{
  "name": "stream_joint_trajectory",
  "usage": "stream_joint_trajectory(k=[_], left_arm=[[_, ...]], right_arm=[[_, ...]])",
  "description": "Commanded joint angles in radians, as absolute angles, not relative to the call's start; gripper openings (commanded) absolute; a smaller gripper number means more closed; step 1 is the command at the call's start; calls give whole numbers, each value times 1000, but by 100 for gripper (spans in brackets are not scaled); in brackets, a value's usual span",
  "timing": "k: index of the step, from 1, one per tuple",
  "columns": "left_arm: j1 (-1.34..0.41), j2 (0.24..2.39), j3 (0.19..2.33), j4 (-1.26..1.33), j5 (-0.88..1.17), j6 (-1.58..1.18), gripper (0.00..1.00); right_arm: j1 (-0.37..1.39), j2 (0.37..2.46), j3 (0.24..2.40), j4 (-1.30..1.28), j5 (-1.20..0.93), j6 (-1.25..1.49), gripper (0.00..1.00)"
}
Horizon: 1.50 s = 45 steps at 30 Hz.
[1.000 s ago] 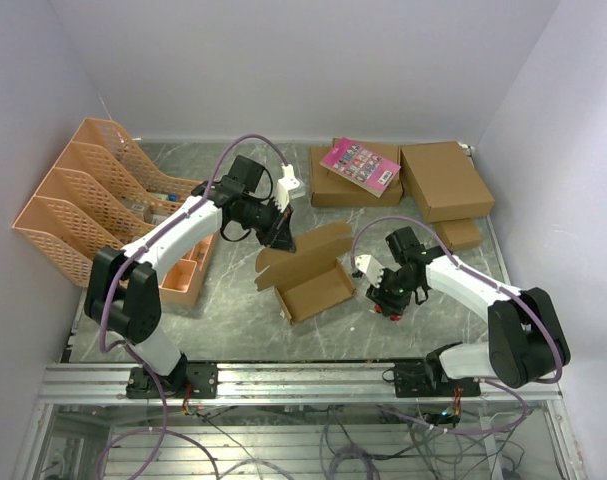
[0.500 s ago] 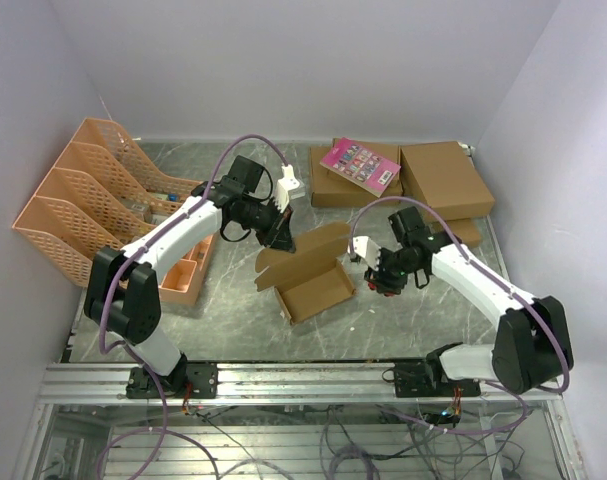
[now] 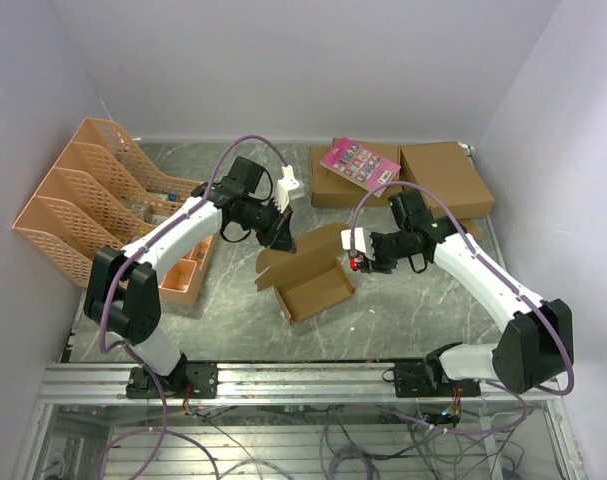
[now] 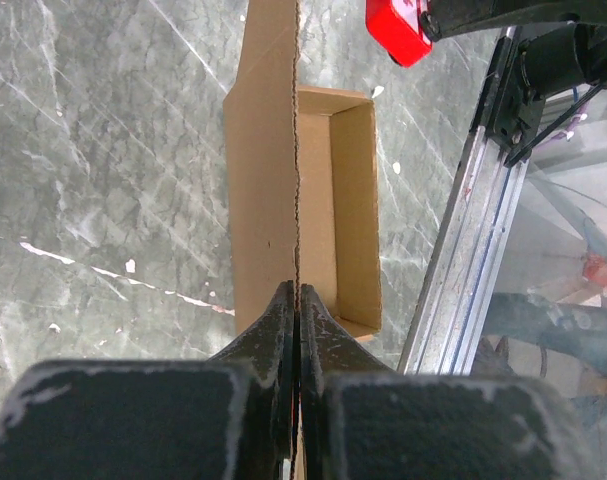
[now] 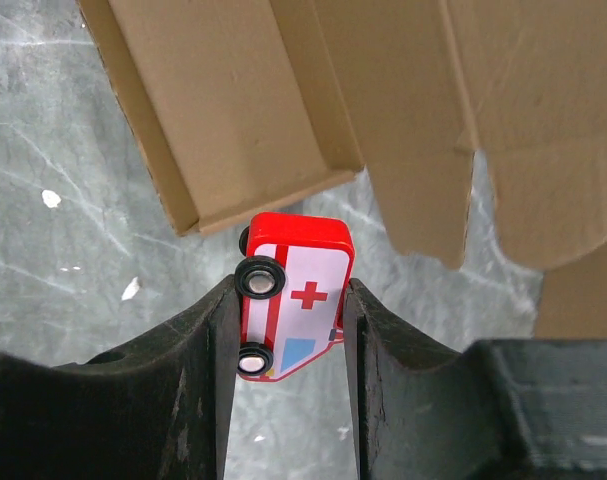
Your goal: Fold the paper box
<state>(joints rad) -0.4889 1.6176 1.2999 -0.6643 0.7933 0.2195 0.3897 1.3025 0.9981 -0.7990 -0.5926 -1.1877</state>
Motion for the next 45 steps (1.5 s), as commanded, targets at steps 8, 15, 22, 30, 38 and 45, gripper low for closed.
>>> stream_joint_trajectory(k=[8, 15, 22, 30, 38, 45], left_arm=[[-486, 1598, 1277, -648, 813, 218, 7], [-486, 1596, 1278, -647, 814, 221, 7], [-486, 1597, 1276, -644, 819, 213, 7], [-486, 1600, 1275, -640, 826, 209, 7], [-486, 1600, 1272, -640, 828, 210, 7], [-486, 1600, 1272, -635, 834, 206, 7]], right_arm=[[586, 1442, 1087, -732, -557, -1366, 0], [657, 1543, 1115, -711, -539, -1375, 0], [759, 1601, 1088, -664, -505, -1357, 7], [834, 1700, 1096, -602, -395, -1273, 25], [839, 1703, 1099, -589, -393, -1224, 49], [839, 1670, 1078, -588, -399, -1224, 58]])
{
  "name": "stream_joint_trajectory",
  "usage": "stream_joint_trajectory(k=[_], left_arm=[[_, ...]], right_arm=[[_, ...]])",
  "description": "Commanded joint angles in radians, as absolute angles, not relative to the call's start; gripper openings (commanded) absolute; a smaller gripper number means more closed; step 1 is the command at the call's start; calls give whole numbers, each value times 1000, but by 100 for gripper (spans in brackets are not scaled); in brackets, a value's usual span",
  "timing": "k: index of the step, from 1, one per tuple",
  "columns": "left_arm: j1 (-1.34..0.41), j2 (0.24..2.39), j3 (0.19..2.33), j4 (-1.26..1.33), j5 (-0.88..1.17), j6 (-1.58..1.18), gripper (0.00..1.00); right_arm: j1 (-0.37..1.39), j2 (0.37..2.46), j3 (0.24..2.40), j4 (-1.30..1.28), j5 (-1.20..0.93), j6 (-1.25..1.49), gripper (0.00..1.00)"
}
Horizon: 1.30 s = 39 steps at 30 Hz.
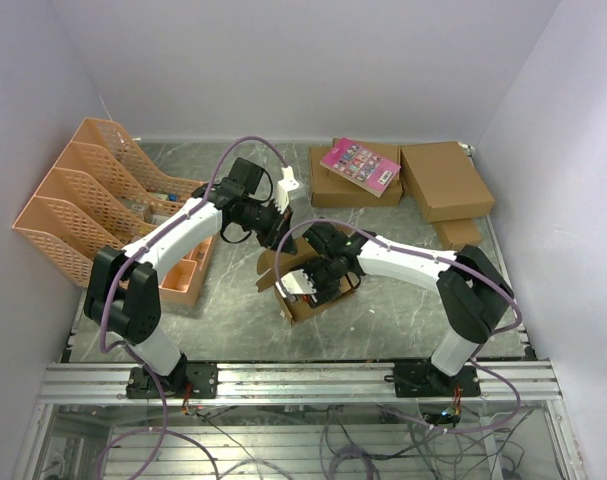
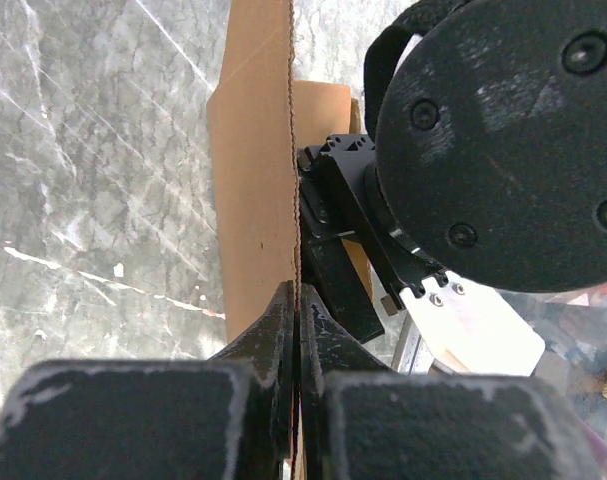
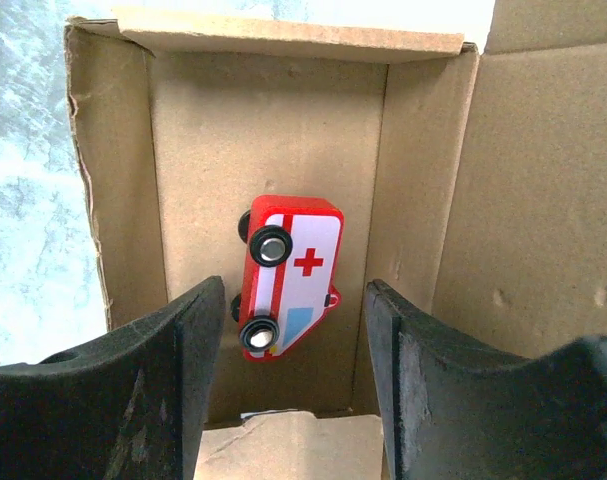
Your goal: Fold the paper box
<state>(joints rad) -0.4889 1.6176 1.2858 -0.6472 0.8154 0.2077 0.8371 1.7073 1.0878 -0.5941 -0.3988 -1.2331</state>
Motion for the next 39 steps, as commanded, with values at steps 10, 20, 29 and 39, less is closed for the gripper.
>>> stream_joint_trajectory(k=[10, 20, 29, 39], left_arm=[[-486, 1601, 1270, -632, 838, 206, 7], [-485, 1606, 1271, -620, 841, 187, 7], [-486, 1586, 1265, -564, 880, 117, 7], [-486, 1592, 1266, -556, 882, 99, 7]], right_arm=[[783, 1513, 1099, -712, -614, -1246, 56], [500, 1220, 848, -380, -774, -609, 68], [332, 1209, 694, -136, -661, -12, 63], [331, 1255, 598, -17, -518, 69, 56]])
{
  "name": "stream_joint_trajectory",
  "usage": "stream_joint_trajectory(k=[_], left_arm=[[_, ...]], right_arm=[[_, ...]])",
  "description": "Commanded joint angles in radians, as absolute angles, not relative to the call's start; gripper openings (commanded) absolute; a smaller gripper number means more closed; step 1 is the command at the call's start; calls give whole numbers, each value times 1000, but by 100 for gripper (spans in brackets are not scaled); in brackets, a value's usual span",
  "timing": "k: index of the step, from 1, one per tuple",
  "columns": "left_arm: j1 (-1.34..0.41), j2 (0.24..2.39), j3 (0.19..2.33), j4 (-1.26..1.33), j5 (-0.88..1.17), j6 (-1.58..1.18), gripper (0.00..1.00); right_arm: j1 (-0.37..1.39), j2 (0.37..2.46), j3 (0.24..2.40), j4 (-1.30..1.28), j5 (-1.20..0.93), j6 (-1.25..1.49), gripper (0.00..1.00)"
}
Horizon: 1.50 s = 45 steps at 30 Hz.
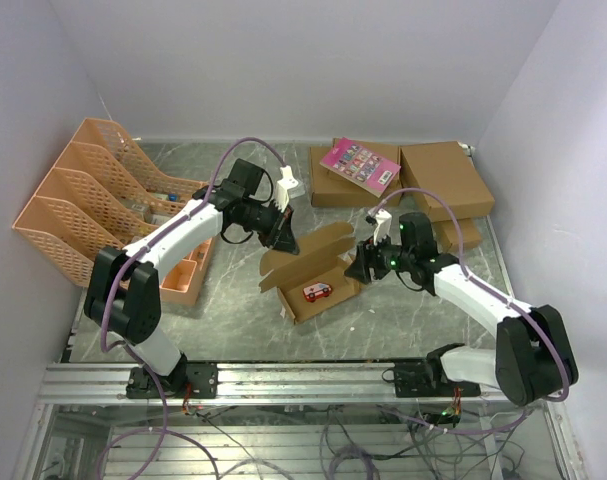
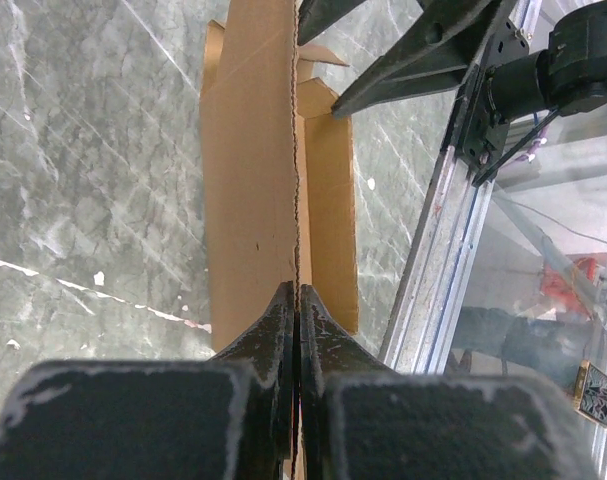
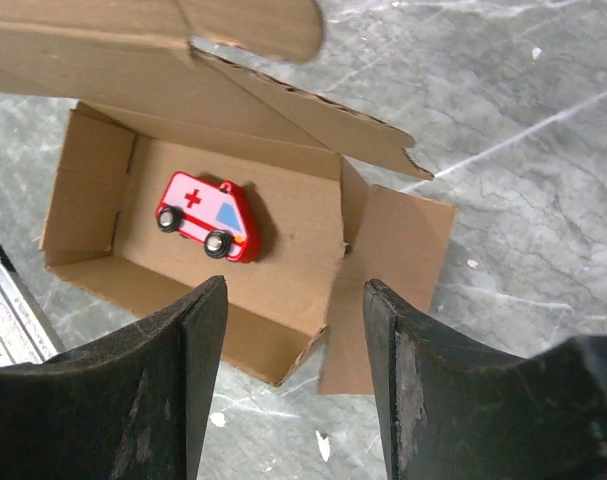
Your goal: Fold the paper box
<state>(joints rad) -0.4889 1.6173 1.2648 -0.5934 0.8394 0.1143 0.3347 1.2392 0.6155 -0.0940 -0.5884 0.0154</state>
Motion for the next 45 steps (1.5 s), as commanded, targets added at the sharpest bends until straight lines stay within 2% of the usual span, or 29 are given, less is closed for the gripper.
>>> stream_joint_trajectory(k=[1, 5, 6, 10, 17, 21, 23, 24, 27, 30, 38, 45], left_arm=[[-486, 1593, 1266, -553, 883, 97, 7], [-486, 1603, 1276, -572, 875, 105, 7], [-485, 1610, 1282, -584, 868, 111, 7], [-485, 1629, 1300, -606, 866, 115, 7], [-485, 1634, 1316, -614, 861, 114, 7], [-485, 1631, 1312, -611, 861, 110, 7], [-485, 1631, 1312, -613, 863, 111, 7], [-486, 1630, 1312, -615, 861, 112, 7], [-485, 1631, 1315, -612, 863, 111, 7], [-484, 1635, 1316, -611, 864, 109, 7], [-484, 1634, 1316, -607, 861, 103, 7], [-485, 1651, 1322, -600, 861, 95, 7]], right_arm=[[333, 1258, 596, -12, -517, 66, 55], [314, 1236, 604, 4, -590, 48, 55], [220, 1181, 609, 24, -676, 71, 54], [74, 1187, 578, 76, -794, 137, 51], [11, 1372, 613, 73, -739, 193, 11], [11, 1518, 655, 75, -745, 219, 7], [11, 1557, 657, 97, -794, 246, 9], [11, 1570, 658, 110, -830, 263, 14], [9, 1592, 651, 143, -898, 317, 37], [2, 1621, 628, 178, -940, 371, 47], [-3, 1737, 623, 288, -1088, 508, 49], [13, 1726, 598, 374, -1170, 565, 48]])
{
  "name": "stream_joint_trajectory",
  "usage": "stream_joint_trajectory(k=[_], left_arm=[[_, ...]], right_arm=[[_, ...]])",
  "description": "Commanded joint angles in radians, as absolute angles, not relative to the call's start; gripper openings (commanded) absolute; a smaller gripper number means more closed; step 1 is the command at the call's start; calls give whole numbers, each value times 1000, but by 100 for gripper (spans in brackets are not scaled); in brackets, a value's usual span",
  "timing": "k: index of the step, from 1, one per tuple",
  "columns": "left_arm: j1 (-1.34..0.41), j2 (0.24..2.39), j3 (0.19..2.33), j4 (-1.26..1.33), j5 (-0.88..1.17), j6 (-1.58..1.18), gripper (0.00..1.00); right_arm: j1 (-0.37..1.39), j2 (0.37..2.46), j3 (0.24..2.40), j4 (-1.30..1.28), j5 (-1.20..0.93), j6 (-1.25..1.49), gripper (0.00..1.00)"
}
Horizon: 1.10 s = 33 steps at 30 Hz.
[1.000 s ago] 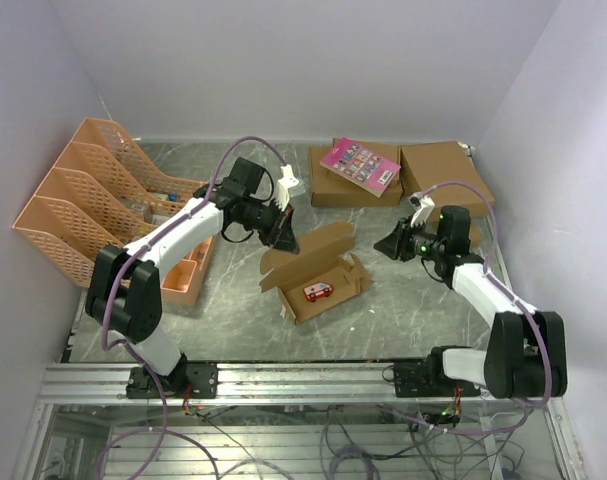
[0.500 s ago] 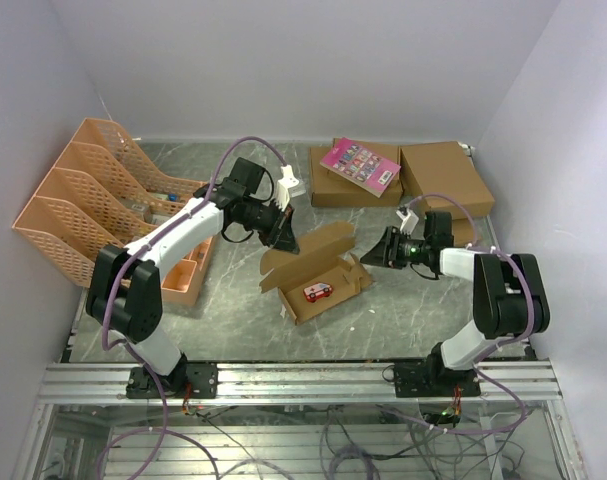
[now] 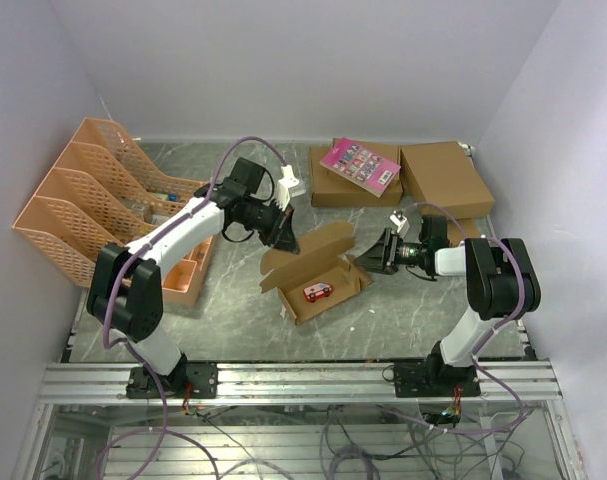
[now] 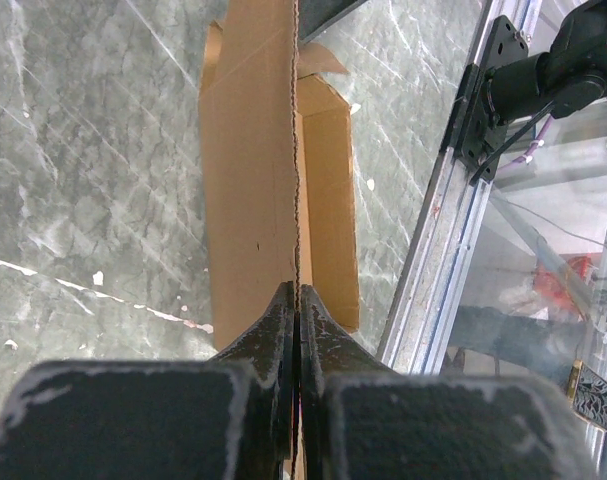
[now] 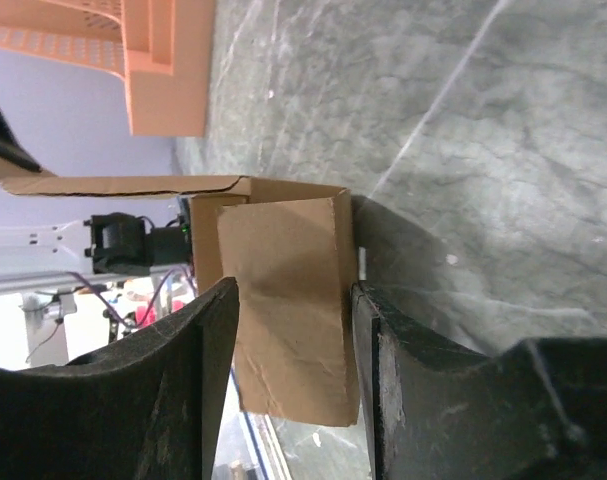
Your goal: Fold the paper box
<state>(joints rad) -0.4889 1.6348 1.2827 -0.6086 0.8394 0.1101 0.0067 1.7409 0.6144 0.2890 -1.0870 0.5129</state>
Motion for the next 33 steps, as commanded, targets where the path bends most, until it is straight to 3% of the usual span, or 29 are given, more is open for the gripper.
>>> stream_joint_trajectory(k=[1, 10, 18, 27, 33], left_arm=[[-486, 1652, 1323, -600, 861, 95, 7], [-486, 1646, 1320, -589, 850, 82, 7], [-486, 1646, 1324, -582, 853, 75, 7], [-486, 1645, 1326, -581, 854, 74, 7], [-485, 1649, 1327, -577, 856, 73, 7]], right_arm=[[19, 1719, 597, 384, -1176, 569, 48], [103, 1610, 631, 219, -1095, 405, 42], [179, 1525, 662, 28, -821, 209, 41], [237, 1524, 661, 2, -747, 148, 34], [274, 1505, 654, -9, -673, 116, 36]])
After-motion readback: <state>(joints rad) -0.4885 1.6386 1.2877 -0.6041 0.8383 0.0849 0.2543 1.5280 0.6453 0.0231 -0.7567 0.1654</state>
